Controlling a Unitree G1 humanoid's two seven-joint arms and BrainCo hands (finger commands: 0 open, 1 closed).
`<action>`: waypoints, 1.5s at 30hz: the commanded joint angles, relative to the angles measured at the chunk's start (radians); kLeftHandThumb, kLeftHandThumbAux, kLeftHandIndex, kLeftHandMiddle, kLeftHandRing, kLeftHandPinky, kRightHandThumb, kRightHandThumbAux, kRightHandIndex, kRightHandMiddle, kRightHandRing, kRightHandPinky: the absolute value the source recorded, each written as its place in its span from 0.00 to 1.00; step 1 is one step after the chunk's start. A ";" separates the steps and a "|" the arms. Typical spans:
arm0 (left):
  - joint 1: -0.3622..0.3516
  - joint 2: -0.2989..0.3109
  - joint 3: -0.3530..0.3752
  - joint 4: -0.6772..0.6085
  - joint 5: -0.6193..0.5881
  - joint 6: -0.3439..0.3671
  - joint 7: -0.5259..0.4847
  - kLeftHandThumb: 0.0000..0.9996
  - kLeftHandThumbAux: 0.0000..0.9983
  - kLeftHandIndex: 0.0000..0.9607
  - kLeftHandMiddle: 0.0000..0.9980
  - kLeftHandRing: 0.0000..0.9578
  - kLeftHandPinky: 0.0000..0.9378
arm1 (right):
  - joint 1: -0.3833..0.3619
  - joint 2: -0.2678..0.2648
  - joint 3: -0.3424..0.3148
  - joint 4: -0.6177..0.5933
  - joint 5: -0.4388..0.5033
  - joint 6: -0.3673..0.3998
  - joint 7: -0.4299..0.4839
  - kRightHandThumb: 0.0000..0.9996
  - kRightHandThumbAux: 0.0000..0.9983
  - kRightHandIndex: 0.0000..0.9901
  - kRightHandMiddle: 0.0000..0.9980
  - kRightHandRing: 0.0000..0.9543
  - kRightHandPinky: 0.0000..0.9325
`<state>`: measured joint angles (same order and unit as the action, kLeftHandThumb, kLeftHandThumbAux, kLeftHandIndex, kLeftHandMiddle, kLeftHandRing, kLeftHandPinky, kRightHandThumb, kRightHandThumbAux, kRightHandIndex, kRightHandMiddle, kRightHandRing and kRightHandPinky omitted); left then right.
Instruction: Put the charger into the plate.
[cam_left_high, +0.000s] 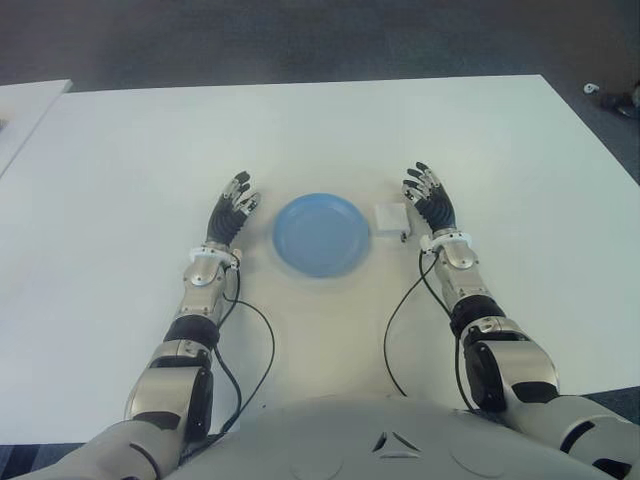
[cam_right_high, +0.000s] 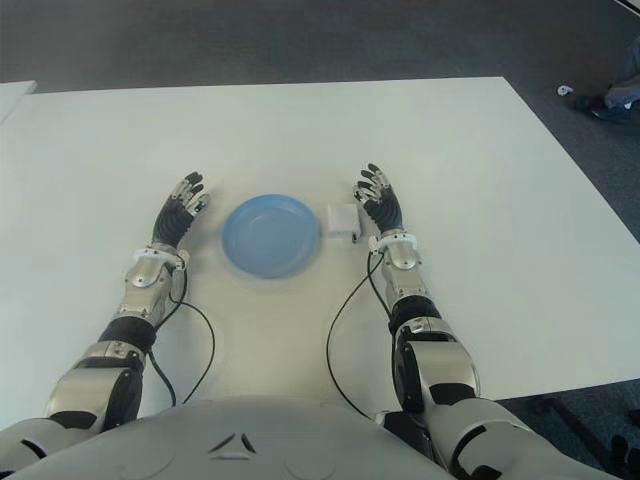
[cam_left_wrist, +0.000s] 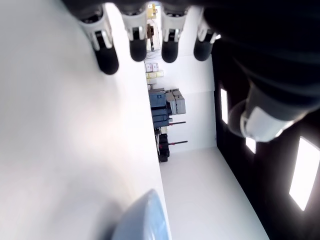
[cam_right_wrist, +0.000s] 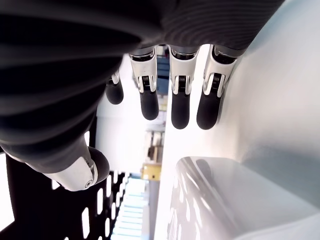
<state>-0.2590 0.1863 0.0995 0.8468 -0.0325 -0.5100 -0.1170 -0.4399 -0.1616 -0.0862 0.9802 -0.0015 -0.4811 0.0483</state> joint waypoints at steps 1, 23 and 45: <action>0.039 -0.011 -0.004 0.019 0.024 0.022 0.038 0.06 0.57 0.00 0.00 0.00 0.00 | 0.036 -0.007 -0.004 0.023 -0.007 0.027 -0.009 0.18 0.66 0.03 0.16 0.18 0.22; 0.051 -0.081 0.051 -0.004 -0.003 0.016 0.172 0.07 0.59 0.00 0.00 0.00 0.00 | 0.077 -0.078 -0.008 -0.139 -0.025 0.029 -0.022 0.25 0.61 0.02 0.11 0.13 0.17; 0.059 -0.088 0.038 -0.038 -0.005 0.047 0.138 0.06 0.60 0.00 0.00 0.00 0.00 | 0.060 -0.286 0.264 -0.289 -0.481 -0.077 -0.086 0.44 0.28 0.00 0.01 0.02 0.08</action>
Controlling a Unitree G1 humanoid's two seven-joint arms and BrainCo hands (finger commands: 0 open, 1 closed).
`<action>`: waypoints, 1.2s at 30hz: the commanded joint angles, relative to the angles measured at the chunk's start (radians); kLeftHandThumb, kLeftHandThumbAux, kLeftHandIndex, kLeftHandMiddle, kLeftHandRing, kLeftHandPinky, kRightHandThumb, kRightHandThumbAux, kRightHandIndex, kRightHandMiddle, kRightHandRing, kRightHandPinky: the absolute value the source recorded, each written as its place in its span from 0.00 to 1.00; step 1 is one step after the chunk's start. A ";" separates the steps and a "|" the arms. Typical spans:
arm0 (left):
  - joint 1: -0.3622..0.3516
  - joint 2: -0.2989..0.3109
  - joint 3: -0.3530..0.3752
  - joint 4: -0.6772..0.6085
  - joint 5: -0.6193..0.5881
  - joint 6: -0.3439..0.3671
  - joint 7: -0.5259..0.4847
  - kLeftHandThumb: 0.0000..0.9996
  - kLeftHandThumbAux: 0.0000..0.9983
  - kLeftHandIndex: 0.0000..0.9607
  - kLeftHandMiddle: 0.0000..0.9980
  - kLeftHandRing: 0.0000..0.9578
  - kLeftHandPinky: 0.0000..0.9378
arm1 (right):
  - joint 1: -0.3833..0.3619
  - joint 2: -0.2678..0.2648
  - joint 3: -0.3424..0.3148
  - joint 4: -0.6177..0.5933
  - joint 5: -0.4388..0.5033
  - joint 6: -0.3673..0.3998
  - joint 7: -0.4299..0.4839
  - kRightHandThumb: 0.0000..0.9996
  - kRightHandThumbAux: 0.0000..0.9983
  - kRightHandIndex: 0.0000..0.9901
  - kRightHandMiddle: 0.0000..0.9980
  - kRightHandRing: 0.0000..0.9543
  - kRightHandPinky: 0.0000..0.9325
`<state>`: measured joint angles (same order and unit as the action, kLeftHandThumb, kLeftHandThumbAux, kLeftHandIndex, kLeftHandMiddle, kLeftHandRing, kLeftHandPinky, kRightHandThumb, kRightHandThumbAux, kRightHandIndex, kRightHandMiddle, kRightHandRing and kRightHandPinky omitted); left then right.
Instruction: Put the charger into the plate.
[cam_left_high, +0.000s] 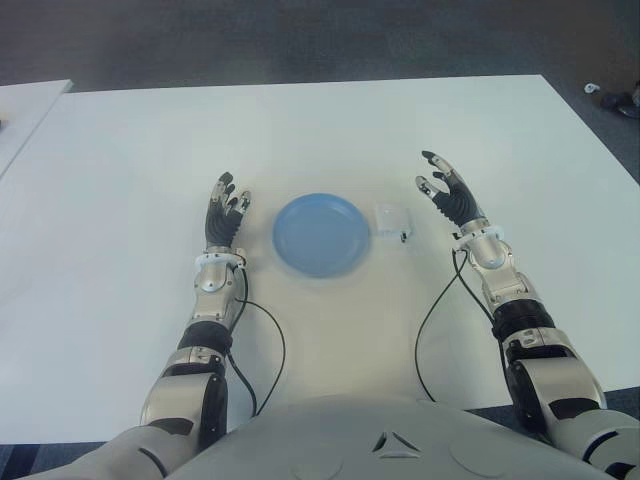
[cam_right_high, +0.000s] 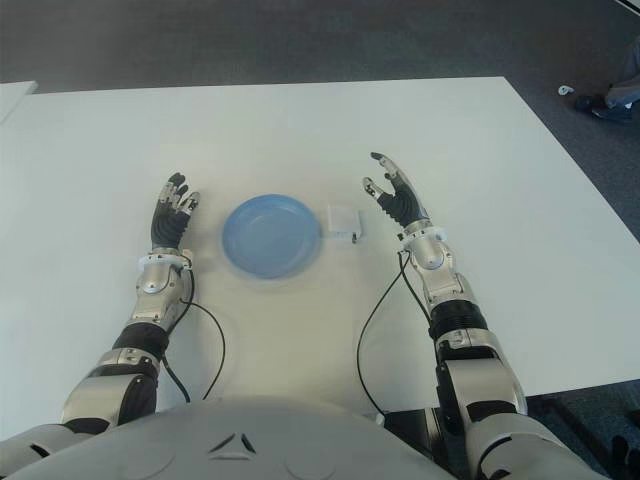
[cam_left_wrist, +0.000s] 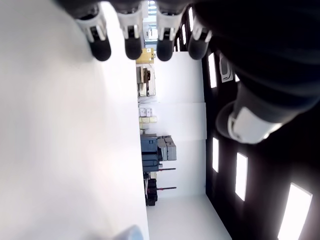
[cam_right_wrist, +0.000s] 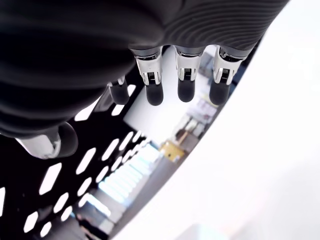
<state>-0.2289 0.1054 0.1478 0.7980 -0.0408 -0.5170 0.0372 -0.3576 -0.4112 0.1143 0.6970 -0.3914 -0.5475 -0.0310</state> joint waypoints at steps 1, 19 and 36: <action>0.029 -0.007 -0.012 0.008 0.005 0.060 -0.015 0.05 0.60 0.00 0.00 0.00 0.00 | -0.027 -0.044 0.075 -0.006 -0.106 -0.013 -0.009 0.43 0.27 0.00 0.01 0.01 0.06; 0.020 -0.008 -0.034 -0.028 0.025 0.178 -0.015 0.03 0.60 0.00 0.00 0.00 0.00 | -0.102 -0.152 0.279 -0.068 -0.354 -0.048 0.006 0.34 0.06 0.00 0.00 0.00 0.00; 0.026 -0.018 -0.054 -0.054 0.032 0.204 -0.024 0.04 0.61 0.00 0.00 0.00 0.00 | -0.219 -0.128 0.427 0.025 -0.485 -0.008 0.041 0.34 0.09 0.00 0.00 0.00 0.00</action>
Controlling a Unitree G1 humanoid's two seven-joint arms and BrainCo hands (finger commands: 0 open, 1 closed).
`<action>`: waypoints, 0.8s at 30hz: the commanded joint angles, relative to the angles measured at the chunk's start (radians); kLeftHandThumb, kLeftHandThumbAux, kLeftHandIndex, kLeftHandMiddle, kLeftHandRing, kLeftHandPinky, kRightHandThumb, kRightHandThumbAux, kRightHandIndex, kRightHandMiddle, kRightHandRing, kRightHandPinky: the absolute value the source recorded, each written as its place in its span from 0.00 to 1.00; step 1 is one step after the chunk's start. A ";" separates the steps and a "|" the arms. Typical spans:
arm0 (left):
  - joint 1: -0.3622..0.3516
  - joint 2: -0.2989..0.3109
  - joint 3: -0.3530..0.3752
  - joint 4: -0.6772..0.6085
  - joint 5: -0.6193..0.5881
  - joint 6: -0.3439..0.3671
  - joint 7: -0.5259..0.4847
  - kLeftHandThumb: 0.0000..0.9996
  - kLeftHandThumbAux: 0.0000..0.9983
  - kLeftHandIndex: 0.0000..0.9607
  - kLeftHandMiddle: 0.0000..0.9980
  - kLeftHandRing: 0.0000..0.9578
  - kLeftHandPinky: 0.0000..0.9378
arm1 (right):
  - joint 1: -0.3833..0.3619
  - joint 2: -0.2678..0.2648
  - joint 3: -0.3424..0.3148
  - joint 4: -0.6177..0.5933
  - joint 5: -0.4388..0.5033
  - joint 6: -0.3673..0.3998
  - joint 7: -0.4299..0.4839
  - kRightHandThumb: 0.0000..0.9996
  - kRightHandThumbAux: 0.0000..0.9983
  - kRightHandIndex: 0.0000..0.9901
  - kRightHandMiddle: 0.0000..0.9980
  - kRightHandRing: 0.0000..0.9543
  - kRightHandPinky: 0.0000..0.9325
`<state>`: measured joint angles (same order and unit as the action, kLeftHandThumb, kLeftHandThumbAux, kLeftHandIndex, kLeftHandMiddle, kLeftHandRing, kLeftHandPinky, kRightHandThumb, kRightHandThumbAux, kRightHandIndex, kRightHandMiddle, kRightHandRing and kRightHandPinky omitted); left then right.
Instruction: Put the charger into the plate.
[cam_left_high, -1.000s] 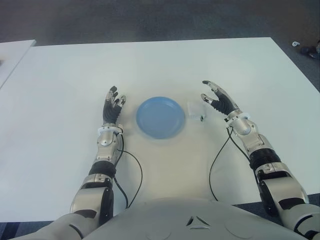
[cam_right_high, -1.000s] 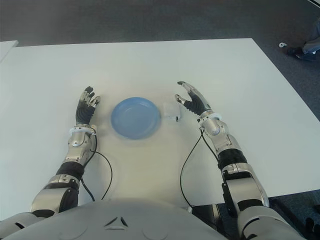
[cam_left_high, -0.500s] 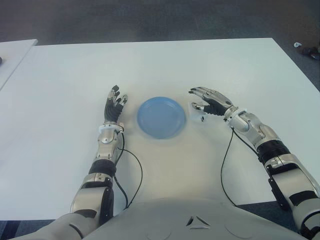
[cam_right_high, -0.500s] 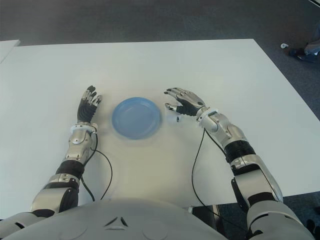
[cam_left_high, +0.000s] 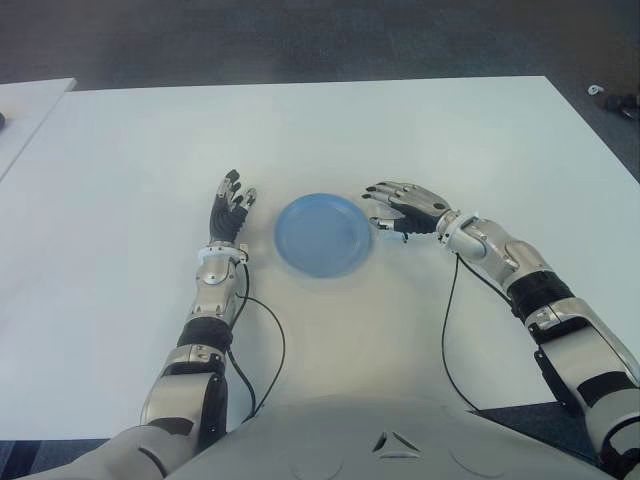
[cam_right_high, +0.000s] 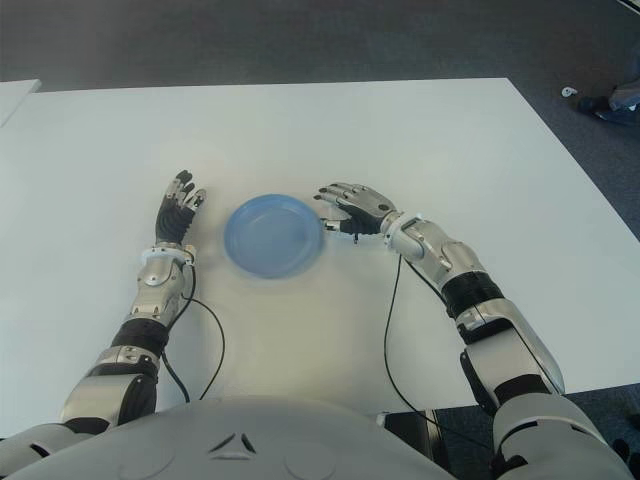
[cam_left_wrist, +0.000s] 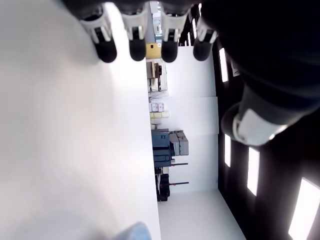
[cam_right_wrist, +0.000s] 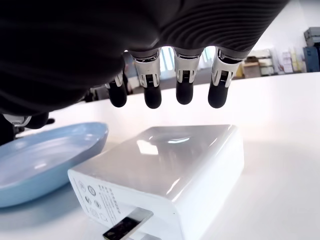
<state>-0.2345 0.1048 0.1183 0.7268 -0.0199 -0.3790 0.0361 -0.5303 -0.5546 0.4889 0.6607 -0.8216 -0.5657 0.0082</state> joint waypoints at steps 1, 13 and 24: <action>0.034 -0.018 -0.027 0.013 0.011 0.068 -0.023 0.04 0.61 0.00 0.00 0.00 0.00 | -0.053 0.015 0.061 0.071 -0.063 0.009 -0.003 0.34 0.09 0.00 0.00 0.00 0.00; 0.051 -0.018 -0.037 -0.020 0.000 0.078 -0.041 0.03 0.63 0.00 0.00 0.00 0.00 | -0.131 0.035 0.151 0.215 -0.131 -0.014 -0.099 0.34 0.08 0.00 0.00 0.00 0.00; 0.061 -0.018 -0.034 -0.034 -0.004 0.078 -0.052 0.02 0.63 0.00 0.01 0.00 0.00 | -0.171 0.044 0.199 0.303 -0.144 -0.014 -0.179 0.33 0.08 0.00 0.00 0.00 0.00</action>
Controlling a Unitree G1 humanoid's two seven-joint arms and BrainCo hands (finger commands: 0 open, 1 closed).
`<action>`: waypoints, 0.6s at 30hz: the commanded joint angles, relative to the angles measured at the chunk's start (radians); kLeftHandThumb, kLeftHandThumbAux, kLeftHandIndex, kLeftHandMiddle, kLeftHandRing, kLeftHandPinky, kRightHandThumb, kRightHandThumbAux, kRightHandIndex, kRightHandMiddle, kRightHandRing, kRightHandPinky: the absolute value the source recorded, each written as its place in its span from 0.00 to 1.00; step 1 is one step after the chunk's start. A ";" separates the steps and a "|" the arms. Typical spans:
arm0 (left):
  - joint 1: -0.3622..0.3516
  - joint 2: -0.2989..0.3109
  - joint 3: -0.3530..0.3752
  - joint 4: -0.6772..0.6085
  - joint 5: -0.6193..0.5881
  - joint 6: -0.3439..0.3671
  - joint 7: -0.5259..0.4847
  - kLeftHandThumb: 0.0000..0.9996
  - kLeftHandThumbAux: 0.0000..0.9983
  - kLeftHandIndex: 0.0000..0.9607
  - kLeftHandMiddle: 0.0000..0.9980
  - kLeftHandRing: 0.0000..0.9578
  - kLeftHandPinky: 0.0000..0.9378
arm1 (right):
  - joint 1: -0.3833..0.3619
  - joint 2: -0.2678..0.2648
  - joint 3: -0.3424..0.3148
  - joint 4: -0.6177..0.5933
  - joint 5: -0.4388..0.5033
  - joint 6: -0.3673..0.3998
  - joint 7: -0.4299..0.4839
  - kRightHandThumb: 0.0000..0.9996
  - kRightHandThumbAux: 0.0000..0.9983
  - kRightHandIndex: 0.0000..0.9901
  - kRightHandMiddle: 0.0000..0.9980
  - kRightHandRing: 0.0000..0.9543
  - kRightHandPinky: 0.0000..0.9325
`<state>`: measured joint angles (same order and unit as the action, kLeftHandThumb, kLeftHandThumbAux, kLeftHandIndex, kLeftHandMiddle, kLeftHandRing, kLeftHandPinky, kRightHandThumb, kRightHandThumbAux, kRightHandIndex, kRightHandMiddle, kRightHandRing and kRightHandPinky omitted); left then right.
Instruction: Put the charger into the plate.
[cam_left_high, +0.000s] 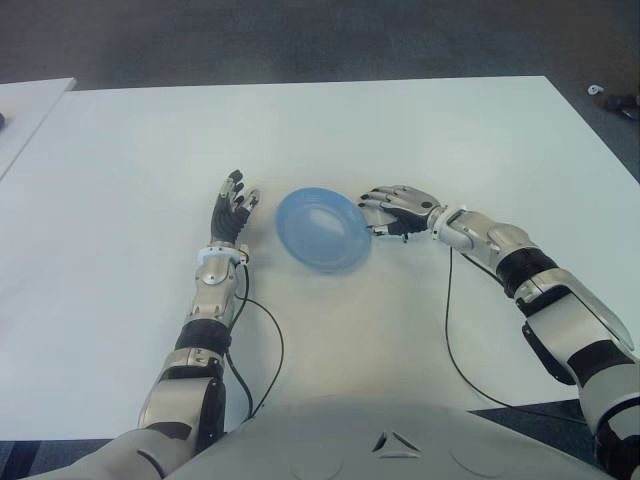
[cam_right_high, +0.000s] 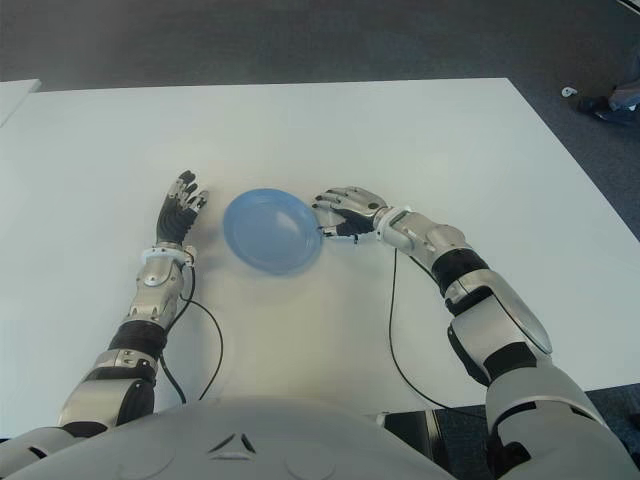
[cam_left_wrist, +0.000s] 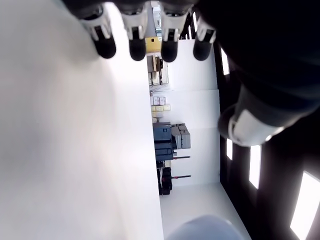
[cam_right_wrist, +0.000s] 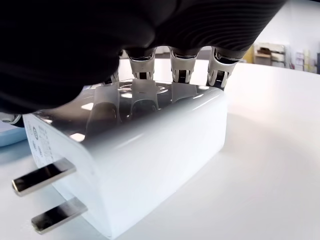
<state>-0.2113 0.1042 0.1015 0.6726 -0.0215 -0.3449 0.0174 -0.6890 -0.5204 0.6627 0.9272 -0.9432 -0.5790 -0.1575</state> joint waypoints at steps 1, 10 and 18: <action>0.039 -0.017 -0.017 0.019 -0.003 0.043 -0.035 0.02 0.63 0.00 0.01 0.00 0.00 | -0.015 0.011 0.026 0.042 -0.022 0.006 -0.020 0.33 0.08 0.00 0.00 0.00 0.00; 0.040 -0.011 -0.012 0.018 -0.005 0.046 -0.040 0.03 0.62 0.00 0.01 0.00 0.01 | -0.030 0.014 0.028 0.068 -0.010 0.037 -0.052 0.34 0.08 0.00 0.00 0.00 0.00; 0.037 -0.002 -0.010 0.030 -0.014 0.030 -0.067 0.01 0.62 0.00 0.02 0.01 0.02 | -0.032 0.005 0.006 0.073 0.021 0.045 -0.052 0.37 0.07 0.00 0.00 0.00 0.00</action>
<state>-0.2078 0.1095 0.1037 0.6694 -0.0319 -0.3463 -0.0114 -0.7134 -0.5128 0.6779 0.9899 -0.9336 -0.5456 -0.2169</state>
